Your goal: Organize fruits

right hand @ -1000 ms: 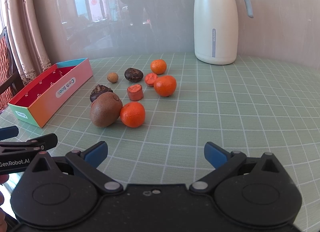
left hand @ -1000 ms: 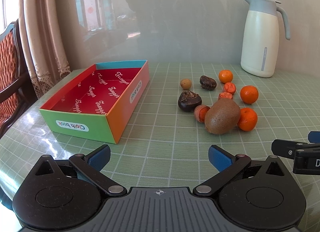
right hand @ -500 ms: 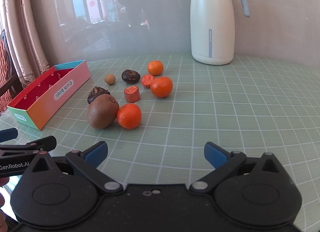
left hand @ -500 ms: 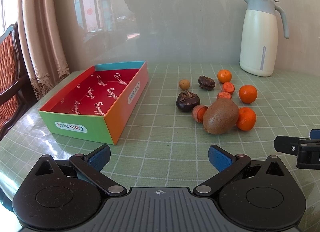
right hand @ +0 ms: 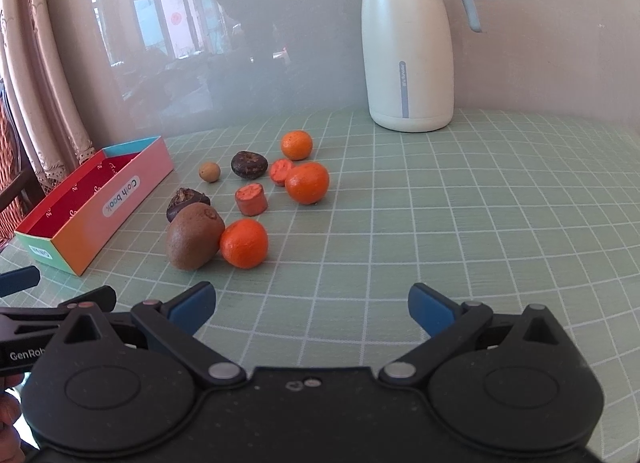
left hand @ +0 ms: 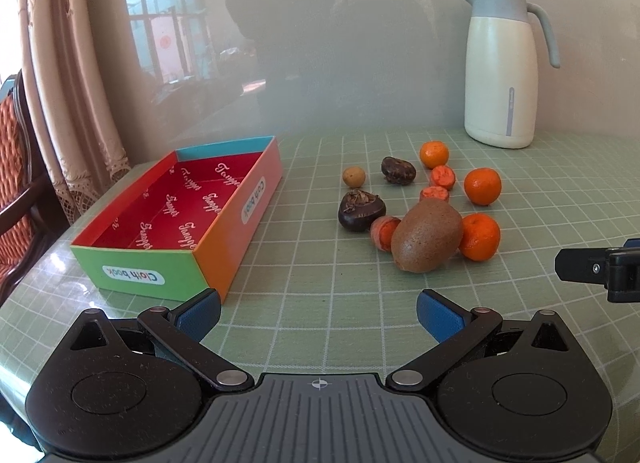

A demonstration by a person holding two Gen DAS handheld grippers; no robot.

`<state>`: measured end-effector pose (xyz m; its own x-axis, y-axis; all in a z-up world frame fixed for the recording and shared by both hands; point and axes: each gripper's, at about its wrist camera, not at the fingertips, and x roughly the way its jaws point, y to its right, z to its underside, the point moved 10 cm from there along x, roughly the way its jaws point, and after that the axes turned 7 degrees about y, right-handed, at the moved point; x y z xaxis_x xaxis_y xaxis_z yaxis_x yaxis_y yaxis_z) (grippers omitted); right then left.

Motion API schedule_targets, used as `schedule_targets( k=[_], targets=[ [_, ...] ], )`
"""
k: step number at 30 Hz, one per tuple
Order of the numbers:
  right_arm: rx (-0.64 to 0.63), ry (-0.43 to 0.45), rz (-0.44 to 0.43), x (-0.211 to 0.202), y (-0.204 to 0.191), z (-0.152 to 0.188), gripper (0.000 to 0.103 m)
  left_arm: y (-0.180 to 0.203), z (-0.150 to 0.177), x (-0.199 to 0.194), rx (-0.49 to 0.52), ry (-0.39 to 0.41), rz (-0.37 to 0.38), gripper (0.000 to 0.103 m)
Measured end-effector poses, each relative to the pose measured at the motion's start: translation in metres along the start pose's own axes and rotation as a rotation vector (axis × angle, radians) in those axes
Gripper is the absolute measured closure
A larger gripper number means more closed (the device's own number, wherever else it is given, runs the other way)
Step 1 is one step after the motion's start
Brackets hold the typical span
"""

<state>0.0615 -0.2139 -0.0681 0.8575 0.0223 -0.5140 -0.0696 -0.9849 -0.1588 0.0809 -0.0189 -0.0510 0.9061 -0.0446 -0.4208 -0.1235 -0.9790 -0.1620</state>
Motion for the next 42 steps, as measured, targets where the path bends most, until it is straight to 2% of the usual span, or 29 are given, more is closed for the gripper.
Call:
schedule_targets(
  k=[5,8,15,26,28,29,30,42],
  targets=[
    [0.017,0.014,-0.003,-0.003,0.005,-0.003,0.000,0.009,-0.009,-0.001,0.084,0.044,0.011,0.000],
    [0.035,0.015,-0.002,-0.004,0.011,-0.005,0.000,0.020,-0.013,-0.003,0.082,0.069,0.051,0.000],
    [0.045,0.031,0.007,-0.008,0.017,-0.008,0.000,0.048,-0.021,-0.002,0.179,0.117,0.111,0.000],
    [0.095,0.057,0.018,-0.014,0.039,-0.014,0.000,0.083,-0.026,0.024,0.290,0.103,0.212,0.000],
    [0.100,0.056,0.017,-0.013,0.041,-0.014,0.000,0.089,-0.025,0.029,0.307,0.097,0.228,0.008],
    [0.101,0.056,0.015,-0.013,0.042,-0.014,0.000,0.091,-0.024,0.031,0.315,0.083,0.238,0.024],
    [0.101,0.055,0.015,-0.013,0.042,-0.014,0.000,0.094,-0.021,0.036,0.316,0.059,0.254,0.032],
    [0.109,0.052,-0.012,-0.011,0.039,-0.015,0.000,0.096,-0.014,0.051,0.316,0.014,0.264,0.034]
  ],
)
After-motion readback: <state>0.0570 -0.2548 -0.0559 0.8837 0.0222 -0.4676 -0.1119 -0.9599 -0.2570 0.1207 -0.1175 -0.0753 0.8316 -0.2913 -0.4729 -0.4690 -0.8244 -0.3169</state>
